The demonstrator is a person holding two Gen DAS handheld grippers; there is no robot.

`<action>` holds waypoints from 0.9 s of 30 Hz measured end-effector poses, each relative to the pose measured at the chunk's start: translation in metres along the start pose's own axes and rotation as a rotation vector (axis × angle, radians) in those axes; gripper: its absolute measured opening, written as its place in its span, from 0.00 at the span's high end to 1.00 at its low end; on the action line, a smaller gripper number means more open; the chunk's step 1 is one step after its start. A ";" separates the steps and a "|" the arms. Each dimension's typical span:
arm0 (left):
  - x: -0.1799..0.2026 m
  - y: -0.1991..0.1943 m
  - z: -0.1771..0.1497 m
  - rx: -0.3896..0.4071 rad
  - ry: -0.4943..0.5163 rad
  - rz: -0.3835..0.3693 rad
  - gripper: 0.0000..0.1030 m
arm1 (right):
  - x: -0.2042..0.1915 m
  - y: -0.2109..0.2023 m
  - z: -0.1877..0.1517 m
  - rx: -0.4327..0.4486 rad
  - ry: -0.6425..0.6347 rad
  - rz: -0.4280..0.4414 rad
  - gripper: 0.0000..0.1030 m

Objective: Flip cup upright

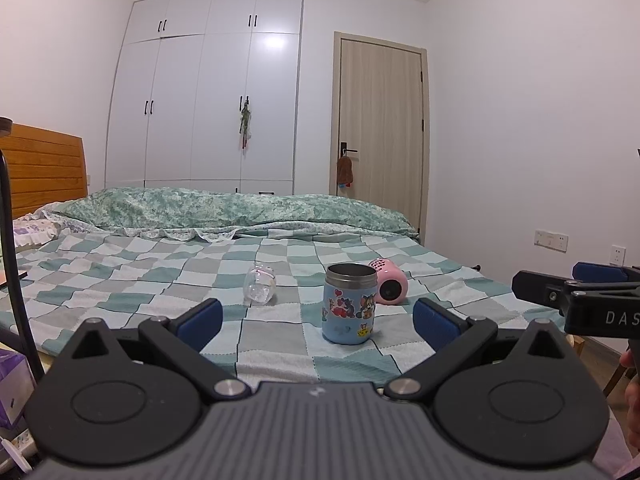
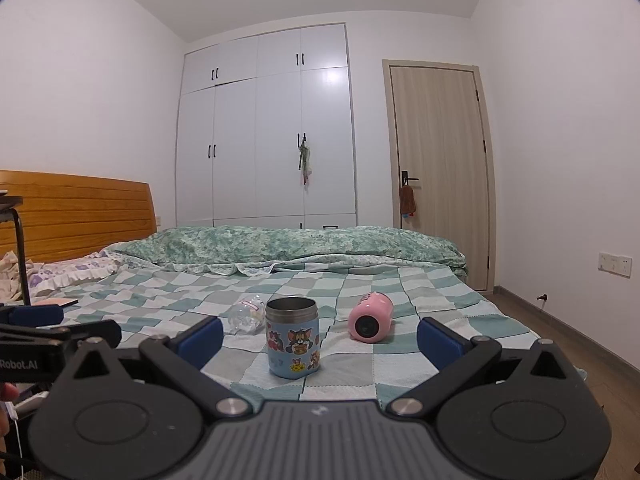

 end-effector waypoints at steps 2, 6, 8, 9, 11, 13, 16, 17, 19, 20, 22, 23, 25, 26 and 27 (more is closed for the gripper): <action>0.000 0.001 0.000 0.000 0.002 -0.001 0.00 | 0.000 0.000 0.000 0.000 0.000 0.000 0.00; 0.000 0.001 0.000 0.000 0.002 -0.001 0.00 | 0.000 0.000 0.000 0.000 0.000 0.000 0.00; 0.000 0.001 0.000 -0.001 0.002 -0.001 0.00 | 0.000 0.000 0.000 0.000 0.000 0.000 0.00; 0.000 0.001 0.000 -0.001 0.002 -0.001 0.00 | 0.000 0.000 0.000 0.000 0.000 0.001 0.00; 0.000 0.001 0.000 0.000 0.002 -0.001 0.00 | 0.000 0.000 0.000 0.000 0.001 0.000 0.00; 0.001 0.001 0.000 0.000 0.003 -0.001 0.00 | 0.000 0.000 0.000 0.000 0.000 0.000 0.00; 0.001 0.001 0.000 0.002 0.004 0.000 0.00 | 0.000 0.000 0.000 0.000 0.000 0.000 0.00; 0.000 0.001 0.000 0.003 0.004 0.001 0.00 | 0.000 0.000 0.000 0.000 0.001 0.000 0.00; 0.000 0.001 0.000 0.005 0.003 0.002 0.00 | 0.000 0.000 0.000 0.000 0.000 0.000 0.00; 0.000 0.000 0.000 0.006 0.003 0.001 0.00 | 0.000 0.000 0.000 0.000 0.001 0.000 0.00; 0.000 0.000 0.000 0.005 0.003 0.004 0.00 | 0.000 0.000 0.000 0.000 0.000 0.001 0.00; -0.001 0.000 0.000 0.006 0.002 0.005 0.00 | 0.000 0.000 0.000 0.000 0.000 0.001 0.00; -0.001 0.000 0.000 0.007 0.001 0.005 0.00 | 0.000 0.000 -0.001 0.000 0.000 0.000 0.00; -0.001 0.000 0.000 0.007 0.003 0.007 0.00 | 0.000 0.000 -0.001 0.000 0.001 0.000 0.00; -0.001 0.000 0.000 0.006 0.005 0.010 0.00 | 0.000 0.000 0.000 0.000 0.000 0.000 0.00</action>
Point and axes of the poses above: each gripper's, at about its wrist camera, not at the fingertips, and y roughly the way its jaws point, x to its right, z to its top, the point moved 8 cm from there along y, roughly the way its jaws point, and after that the axes turned 8 degrees about y, right-handed, at the moved point
